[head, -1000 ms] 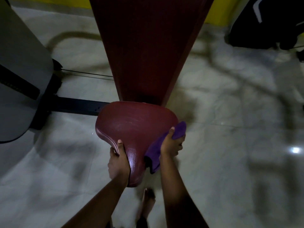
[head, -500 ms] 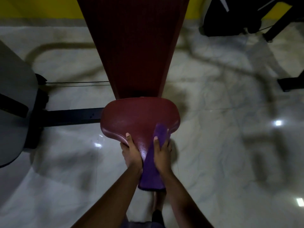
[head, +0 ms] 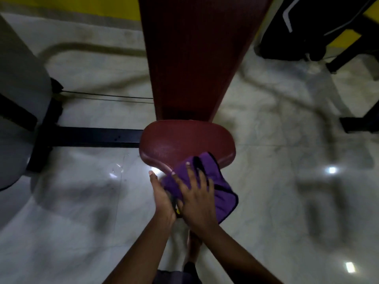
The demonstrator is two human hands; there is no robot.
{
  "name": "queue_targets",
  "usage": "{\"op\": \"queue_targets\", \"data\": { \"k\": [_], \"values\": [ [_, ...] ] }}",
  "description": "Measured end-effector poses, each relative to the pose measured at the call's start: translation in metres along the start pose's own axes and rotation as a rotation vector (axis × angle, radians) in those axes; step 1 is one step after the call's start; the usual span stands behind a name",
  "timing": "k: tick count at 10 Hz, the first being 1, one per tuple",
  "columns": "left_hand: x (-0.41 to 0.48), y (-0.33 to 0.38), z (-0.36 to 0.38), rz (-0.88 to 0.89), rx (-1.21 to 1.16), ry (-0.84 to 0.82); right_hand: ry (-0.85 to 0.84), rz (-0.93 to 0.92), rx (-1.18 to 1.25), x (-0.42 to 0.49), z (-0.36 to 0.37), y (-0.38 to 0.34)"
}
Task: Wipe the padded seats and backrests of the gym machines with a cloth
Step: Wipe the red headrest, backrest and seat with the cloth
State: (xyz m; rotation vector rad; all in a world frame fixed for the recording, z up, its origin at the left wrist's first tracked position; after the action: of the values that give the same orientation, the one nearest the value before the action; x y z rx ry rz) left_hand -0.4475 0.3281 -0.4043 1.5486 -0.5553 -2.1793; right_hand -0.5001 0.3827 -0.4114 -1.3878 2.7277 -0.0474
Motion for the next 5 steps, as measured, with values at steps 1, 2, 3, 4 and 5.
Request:
{"op": "queue_targets", "data": {
  "k": [1, 2, 3, 4, 5],
  "values": [
    [0.011, 0.001, -0.030, -0.006, 0.005, 0.123, -0.320, -0.568, -0.356, 0.022, 0.021, -0.045],
    [0.034, 0.001, -0.061, 0.011, 0.066, 0.222, -0.431, -0.788, -0.441, 0.065, 0.036, -0.072],
    [0.045, 0.005, -0.071, 0.073, 0.096, 0.281, -0.419, -0.892, -0.408, 0.089, 0.042, -0.083],
    [0.051, 0.003, -0.073, 0.112, 0.082, 0.338, -0.395, -0.997, -0.398, 0.112, 0.045, -0.094],
    [0.050, -0.012, -0.058, 0.024, -0.020, 0.378, -0.361, -1.059, -0.290, 0.146, 0.040, -0.111]
  ]
}}
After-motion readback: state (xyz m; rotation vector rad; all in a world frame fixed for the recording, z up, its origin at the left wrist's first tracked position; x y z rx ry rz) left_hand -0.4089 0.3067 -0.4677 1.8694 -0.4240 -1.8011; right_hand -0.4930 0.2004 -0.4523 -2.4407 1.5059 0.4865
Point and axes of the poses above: each hand's wrist, its own x-axis towards the middle knuckle, its own z-axis out of the palm, y = z × x, the point moved 6 cm from there along x, towards the middle knuckle, and after that the axes turned 1 degree about x, right-handed, at the moved point
